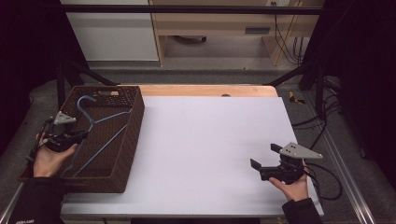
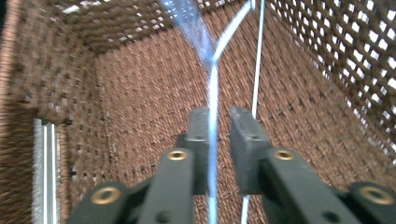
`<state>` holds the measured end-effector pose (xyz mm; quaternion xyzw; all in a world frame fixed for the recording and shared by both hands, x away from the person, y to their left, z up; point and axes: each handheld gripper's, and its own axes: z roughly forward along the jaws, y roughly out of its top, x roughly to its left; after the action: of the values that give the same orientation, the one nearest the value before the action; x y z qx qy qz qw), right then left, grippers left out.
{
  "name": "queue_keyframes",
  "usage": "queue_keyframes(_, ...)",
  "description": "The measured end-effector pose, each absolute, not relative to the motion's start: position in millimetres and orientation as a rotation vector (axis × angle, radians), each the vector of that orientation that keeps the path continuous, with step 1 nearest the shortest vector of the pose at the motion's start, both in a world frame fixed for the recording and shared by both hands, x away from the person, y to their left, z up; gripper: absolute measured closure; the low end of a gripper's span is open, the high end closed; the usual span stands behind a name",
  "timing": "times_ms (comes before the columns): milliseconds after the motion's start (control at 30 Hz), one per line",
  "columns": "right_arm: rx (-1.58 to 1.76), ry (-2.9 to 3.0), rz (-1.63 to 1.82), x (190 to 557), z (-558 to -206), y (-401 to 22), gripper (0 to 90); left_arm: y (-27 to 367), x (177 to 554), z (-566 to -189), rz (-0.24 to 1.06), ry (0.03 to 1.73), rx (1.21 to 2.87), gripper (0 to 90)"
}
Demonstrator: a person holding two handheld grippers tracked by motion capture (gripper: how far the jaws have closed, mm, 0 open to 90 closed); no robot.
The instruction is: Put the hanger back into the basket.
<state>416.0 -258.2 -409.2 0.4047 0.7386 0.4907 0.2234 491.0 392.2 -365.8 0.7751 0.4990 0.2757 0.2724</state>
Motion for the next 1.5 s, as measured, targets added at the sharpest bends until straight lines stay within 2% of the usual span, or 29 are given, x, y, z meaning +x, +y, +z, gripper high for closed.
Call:
queue_keyframes(100,1.123,2.021,1.370,415,-408,-259,3.1,393,484,-355,0.735,1.333,2.022,63.1)
queue_keyframes(133,1.123,2.021,1.370,415,-408,-259,3.1,392,479,-350,0.730,1.318,1.984,63.1)
queue_keyframes(167,1.122,2.016,1.375,415,-407,-261,3.1,389,472,-343,0.727,1.294,1.924,55.3)
queue_keyframes(233,1.125,2.010,1.381,415,-407,-261,3.1,386,467,-339,0.731,1.266,1.897,49.1)
queue_keyframes(267,1.125,2.010,1.381,415,-407,-261,3.1,383,463,-335,0.731,1.240,1.877,49.1)
queue_keyframes(333,1.121,2.007,1.384,414,-406,-261,3.1,376,455,-330,0.711,1.197,1.824,41.5)
queue_keyframes(633,1.121,2.001,1.391,414,-406,-262,3.0,327,427,-325,0.665,1.026,1.741,15.0)
queue_keyframes(1000,1.119,1.988,1.410,413,-405,-263,2.6,263,408,-346,0.593,0.868,1.756,8.9)
queue_keyframes(1500,1.119,1.985,1.412,411,-408,-268,2.4,240,410,-386,0.545,0.864,1.815,8.9)
